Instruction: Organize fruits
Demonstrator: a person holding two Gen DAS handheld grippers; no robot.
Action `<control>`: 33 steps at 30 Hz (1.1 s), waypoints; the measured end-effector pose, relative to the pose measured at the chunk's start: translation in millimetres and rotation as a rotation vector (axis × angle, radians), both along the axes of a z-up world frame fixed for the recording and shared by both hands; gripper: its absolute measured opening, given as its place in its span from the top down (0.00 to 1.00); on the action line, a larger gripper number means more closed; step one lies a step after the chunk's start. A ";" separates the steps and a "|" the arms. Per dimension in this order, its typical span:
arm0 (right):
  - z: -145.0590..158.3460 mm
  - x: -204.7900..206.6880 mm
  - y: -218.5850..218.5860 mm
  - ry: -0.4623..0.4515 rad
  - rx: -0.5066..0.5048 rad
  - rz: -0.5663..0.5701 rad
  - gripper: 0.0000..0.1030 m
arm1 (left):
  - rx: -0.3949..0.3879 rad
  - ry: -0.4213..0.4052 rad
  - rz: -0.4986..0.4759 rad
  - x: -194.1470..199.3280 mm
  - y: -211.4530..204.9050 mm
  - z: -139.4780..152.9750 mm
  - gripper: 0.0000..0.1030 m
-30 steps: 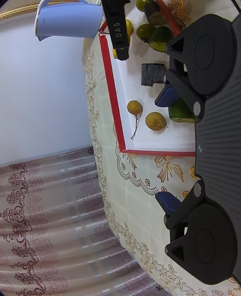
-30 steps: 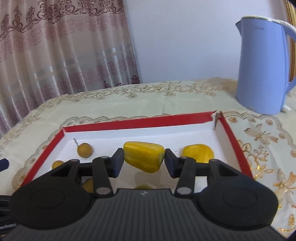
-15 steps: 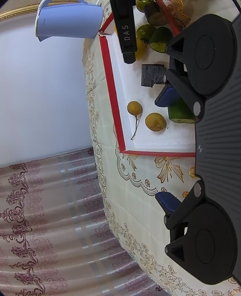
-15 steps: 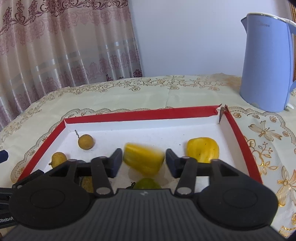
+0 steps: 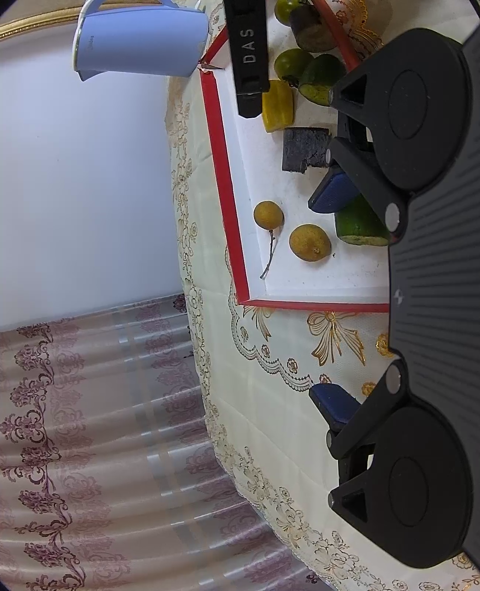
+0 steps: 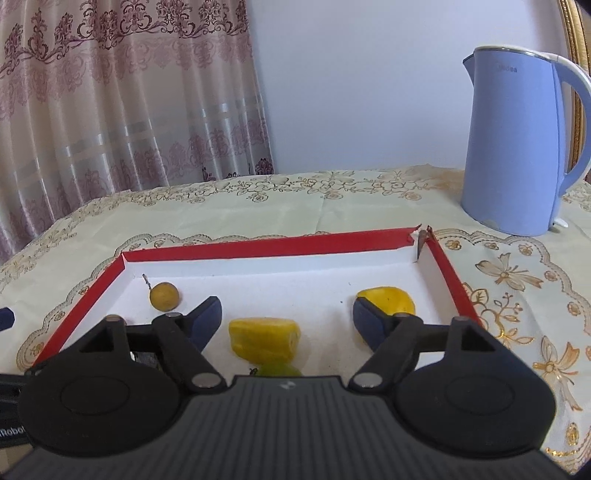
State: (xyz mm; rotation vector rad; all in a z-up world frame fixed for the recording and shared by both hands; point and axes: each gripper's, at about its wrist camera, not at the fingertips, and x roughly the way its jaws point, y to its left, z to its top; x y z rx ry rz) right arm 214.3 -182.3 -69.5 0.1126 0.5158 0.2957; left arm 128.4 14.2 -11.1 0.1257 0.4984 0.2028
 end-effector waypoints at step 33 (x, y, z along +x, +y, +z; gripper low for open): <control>-11.5 -141.1 -37.7 -0.028 -0.127 -0.088 0.00 | -0.102 -0.007 -0.018 -26.5 -6.3 18.4 0.03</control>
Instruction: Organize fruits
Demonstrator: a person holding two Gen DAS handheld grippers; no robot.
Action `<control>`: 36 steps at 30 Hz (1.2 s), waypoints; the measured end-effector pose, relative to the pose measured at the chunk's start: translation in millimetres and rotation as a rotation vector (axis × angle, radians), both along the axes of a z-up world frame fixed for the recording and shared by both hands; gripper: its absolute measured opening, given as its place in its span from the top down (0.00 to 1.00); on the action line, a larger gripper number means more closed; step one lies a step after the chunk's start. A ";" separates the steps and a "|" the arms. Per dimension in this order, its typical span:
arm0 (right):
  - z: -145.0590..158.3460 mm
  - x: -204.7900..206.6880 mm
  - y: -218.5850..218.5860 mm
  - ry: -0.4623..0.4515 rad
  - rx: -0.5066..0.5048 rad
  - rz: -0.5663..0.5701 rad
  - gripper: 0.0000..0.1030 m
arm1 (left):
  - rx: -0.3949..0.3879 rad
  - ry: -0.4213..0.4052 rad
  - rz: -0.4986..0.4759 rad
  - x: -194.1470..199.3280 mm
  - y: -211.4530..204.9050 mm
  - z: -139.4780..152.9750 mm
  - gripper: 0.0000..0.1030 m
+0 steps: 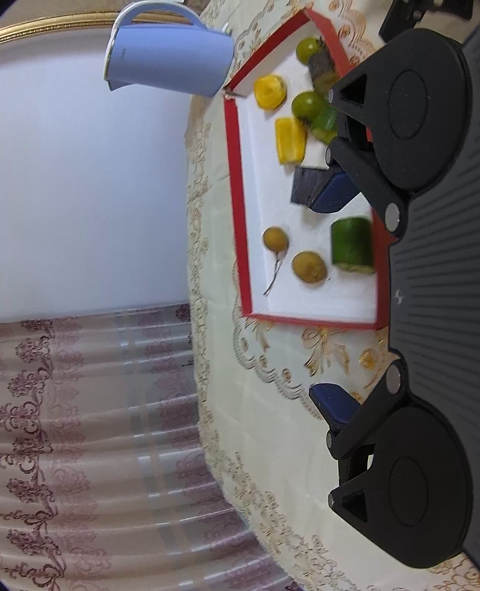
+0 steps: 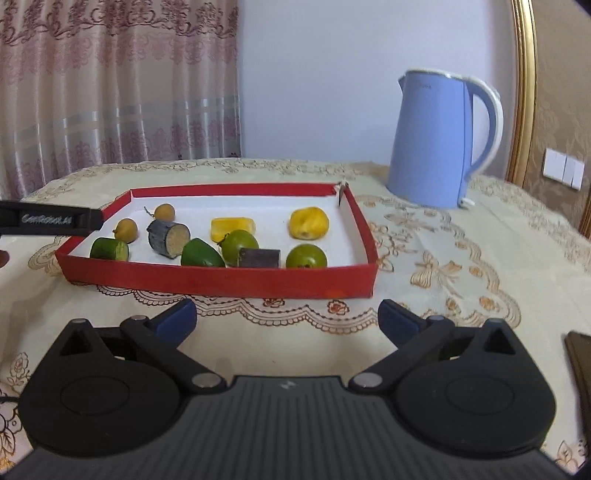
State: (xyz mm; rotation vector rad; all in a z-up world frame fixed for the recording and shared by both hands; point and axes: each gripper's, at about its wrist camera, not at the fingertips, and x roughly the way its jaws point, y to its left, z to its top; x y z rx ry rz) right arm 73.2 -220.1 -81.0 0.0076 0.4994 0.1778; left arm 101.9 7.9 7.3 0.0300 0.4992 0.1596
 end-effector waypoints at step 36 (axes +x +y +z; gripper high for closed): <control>-18.0 23.0 5.3 0.162 -0.007 0.036 0.00 | -0.018 0.079 -0.064 -4.0 -7.9 -25.4 0.03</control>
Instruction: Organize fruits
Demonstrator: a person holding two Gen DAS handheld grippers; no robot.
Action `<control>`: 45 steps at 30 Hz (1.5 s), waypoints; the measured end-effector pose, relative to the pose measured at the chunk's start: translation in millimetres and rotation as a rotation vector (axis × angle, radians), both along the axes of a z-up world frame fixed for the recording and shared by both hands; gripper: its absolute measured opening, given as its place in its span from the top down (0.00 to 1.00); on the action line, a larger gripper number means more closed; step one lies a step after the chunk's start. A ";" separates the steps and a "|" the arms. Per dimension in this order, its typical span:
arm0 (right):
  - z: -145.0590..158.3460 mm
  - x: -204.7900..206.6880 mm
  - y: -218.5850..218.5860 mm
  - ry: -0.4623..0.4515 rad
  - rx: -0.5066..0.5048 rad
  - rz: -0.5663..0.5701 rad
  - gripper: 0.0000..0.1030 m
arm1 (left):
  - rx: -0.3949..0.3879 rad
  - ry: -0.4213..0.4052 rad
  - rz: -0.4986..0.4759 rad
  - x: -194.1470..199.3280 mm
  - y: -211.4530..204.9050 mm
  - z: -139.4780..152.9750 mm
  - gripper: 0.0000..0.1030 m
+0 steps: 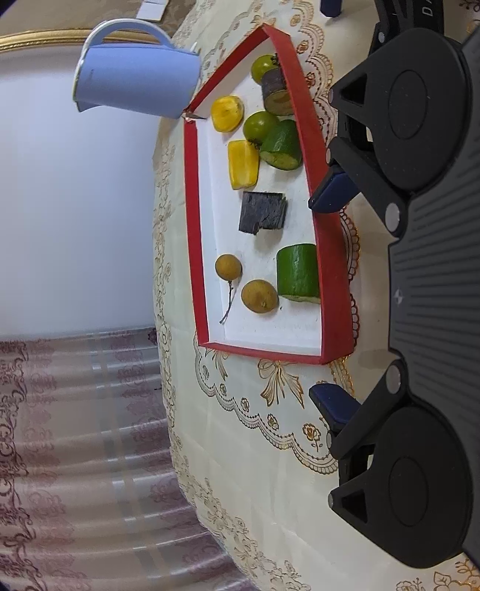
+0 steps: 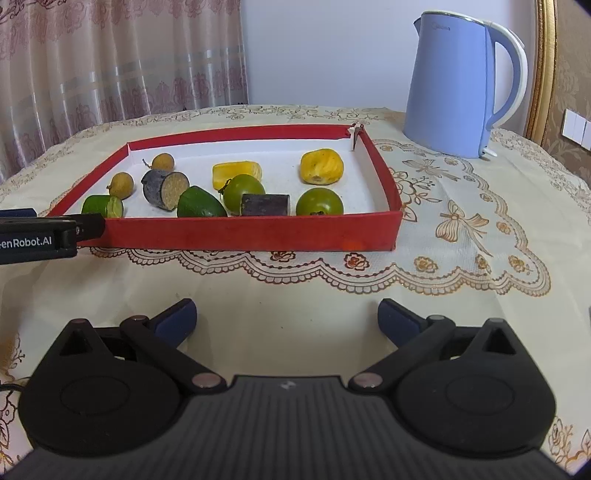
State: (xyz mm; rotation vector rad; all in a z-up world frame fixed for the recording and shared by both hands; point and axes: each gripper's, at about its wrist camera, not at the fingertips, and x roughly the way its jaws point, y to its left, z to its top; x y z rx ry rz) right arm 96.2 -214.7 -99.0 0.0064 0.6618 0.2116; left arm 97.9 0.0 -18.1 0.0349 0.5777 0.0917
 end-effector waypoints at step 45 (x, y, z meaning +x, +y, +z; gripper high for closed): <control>-0.1 0.1 -0.3 0.000 -0.001 0.000 0.00 | 0.004 0.065 0.004 6.5 0.2 -7.1 0.03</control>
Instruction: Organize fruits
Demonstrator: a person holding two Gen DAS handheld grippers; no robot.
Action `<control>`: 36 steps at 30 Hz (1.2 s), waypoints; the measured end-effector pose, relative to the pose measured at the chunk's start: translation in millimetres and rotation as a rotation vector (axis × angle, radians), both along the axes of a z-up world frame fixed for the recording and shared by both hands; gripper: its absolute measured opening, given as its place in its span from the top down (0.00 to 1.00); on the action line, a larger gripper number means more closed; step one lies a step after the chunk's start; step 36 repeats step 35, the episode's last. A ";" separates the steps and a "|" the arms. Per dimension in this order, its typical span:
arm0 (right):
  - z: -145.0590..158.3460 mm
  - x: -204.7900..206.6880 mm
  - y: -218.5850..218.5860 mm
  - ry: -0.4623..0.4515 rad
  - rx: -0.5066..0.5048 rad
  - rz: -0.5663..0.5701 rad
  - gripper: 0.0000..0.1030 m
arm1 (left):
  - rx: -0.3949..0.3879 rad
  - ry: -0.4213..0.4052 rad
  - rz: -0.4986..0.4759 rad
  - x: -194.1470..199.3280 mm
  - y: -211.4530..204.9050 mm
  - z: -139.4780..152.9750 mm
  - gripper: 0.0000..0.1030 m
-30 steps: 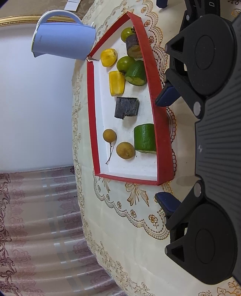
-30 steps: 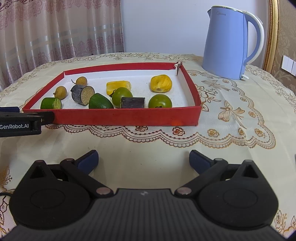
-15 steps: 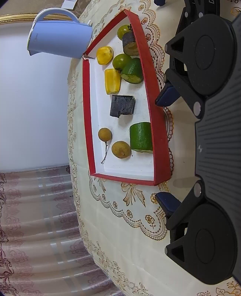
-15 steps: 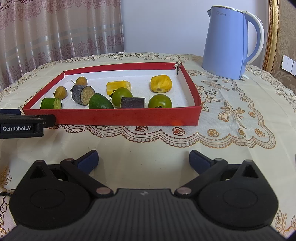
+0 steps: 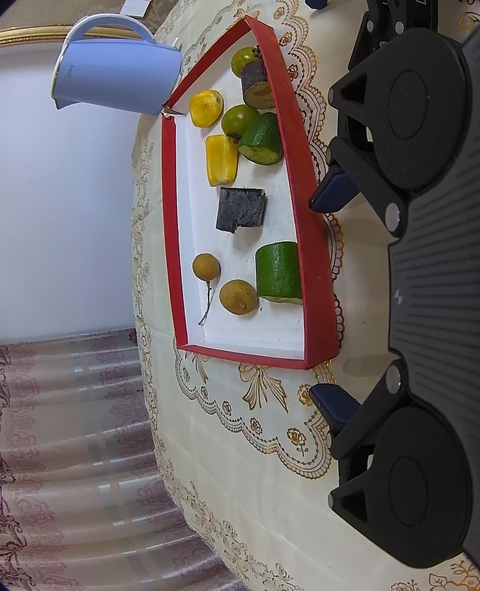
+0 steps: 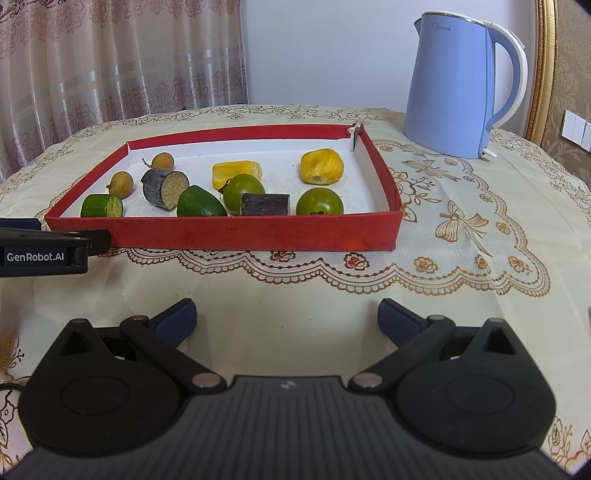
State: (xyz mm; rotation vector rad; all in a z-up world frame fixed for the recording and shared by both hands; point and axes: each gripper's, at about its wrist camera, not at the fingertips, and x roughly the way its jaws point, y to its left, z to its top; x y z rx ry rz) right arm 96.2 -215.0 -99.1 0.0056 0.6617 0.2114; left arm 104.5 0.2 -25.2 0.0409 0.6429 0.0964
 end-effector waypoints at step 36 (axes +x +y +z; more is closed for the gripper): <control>-0.3 0.5 -0.1 0.001 -0.005 0.000 0.00 | 0.027 -0.018 -0.005 -3.2 -4.0 -1.3 0.03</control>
